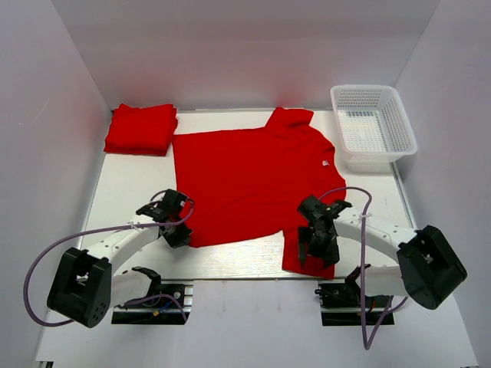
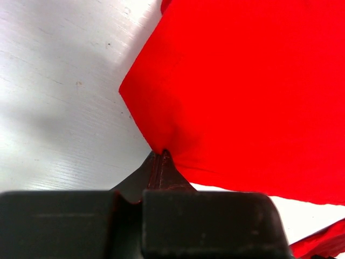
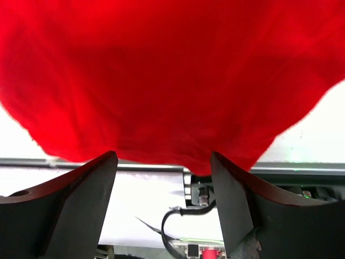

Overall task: Fold and stack the t-shirts
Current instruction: Grap the side of the flattened tshirt closest away from the robot with both arms

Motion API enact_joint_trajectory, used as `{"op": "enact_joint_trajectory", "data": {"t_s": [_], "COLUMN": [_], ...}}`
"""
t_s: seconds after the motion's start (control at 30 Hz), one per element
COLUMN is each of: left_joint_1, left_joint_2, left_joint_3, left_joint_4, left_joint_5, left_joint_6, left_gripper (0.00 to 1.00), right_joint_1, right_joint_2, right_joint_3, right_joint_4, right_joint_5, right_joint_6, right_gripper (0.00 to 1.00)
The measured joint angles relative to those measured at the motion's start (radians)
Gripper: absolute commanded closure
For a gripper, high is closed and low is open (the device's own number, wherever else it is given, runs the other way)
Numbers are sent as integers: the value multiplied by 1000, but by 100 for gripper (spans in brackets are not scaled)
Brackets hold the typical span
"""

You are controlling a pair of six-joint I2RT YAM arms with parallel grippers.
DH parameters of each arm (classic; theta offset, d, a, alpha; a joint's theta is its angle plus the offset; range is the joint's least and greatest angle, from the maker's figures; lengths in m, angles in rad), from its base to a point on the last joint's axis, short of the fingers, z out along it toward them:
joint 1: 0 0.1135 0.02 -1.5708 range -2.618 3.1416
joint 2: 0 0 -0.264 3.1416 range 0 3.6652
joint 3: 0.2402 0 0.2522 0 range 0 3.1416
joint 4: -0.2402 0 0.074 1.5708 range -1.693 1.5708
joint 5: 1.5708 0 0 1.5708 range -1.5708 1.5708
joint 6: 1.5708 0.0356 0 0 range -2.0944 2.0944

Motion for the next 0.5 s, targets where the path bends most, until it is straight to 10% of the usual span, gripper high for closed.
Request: {"op": "enact_joint_trajectory", "data": {"t_s": [0.2,0.43,0.5], "left_joint_1": [1,1,1], "left_joint_2": [6,10,10], "left_joint_3": [10,26,26], "left_joint_4": [-24,-60,-63], "left_joint_5": [-16,-44,-46], "left_joint_6": [0,3,3], "left_gripper": [100,100,100], "right_joint_1": [10,22,27], "right_joint_2": [66,90,84], "right_joint_3": [-20,-12,-13], "right_joint_4": [27,26,27], "right_joint_5": [4,-13,-13], "right_joint_6": [31,73,79], "right_gripper": [33,89,91]}}
